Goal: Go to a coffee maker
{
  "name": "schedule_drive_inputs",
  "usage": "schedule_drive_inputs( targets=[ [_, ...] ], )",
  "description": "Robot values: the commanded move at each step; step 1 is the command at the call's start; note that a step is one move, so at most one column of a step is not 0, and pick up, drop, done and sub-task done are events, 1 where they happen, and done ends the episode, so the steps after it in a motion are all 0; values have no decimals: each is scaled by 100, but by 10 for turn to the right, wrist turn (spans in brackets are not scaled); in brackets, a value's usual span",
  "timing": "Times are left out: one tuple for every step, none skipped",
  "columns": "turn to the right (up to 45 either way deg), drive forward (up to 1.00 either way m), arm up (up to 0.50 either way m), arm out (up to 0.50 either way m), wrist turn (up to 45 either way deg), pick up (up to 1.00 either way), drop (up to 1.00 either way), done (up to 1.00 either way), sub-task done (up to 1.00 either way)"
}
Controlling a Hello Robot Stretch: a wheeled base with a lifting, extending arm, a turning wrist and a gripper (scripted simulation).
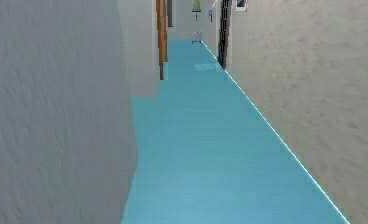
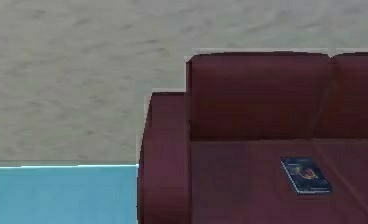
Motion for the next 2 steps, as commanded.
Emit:
schedule_drive_inputs(
  targets=[
    [0, 100, 0, 0, 0, 0, 0, 0, 0],
    [0, 100, 0, 0, 0, 0, 0, 0, 0]
  ],
)
